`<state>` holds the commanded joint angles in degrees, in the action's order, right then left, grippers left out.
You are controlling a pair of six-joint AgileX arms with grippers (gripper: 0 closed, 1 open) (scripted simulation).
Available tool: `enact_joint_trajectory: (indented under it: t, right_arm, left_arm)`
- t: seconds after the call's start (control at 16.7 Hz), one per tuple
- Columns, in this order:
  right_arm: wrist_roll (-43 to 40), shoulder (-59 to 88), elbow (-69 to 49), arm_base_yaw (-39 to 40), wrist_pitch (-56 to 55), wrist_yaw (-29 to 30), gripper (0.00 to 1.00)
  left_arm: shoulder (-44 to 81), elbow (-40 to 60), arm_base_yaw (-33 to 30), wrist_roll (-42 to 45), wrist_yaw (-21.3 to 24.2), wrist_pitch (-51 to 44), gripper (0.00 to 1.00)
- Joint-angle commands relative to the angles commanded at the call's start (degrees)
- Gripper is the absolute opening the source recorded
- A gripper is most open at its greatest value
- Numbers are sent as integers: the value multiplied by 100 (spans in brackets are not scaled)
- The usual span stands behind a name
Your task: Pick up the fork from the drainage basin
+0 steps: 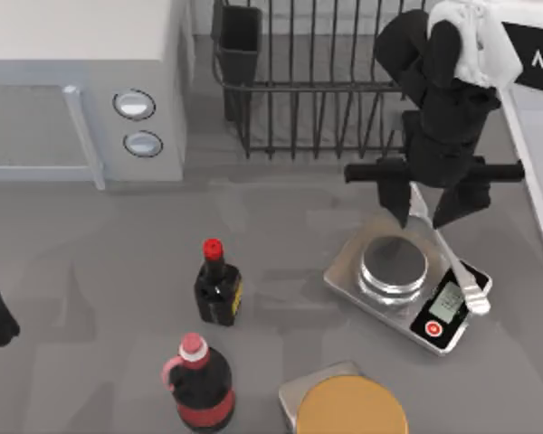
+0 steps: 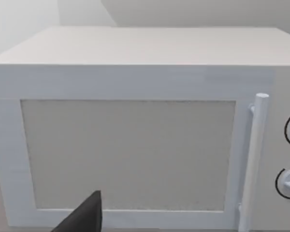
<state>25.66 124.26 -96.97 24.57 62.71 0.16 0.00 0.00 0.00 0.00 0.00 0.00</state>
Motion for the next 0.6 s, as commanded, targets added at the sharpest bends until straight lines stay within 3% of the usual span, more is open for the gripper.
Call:
enact_joint_trajectory:
  t: [0.24,0.6]
  right_arm:
    - [0,0,0,0,0,0,98]
    - [0,0,0,0,0,0,100]
  left_arm:
    - [0,0,0,0,0,0,100]
    - [0,0,0,0,0,0,100]
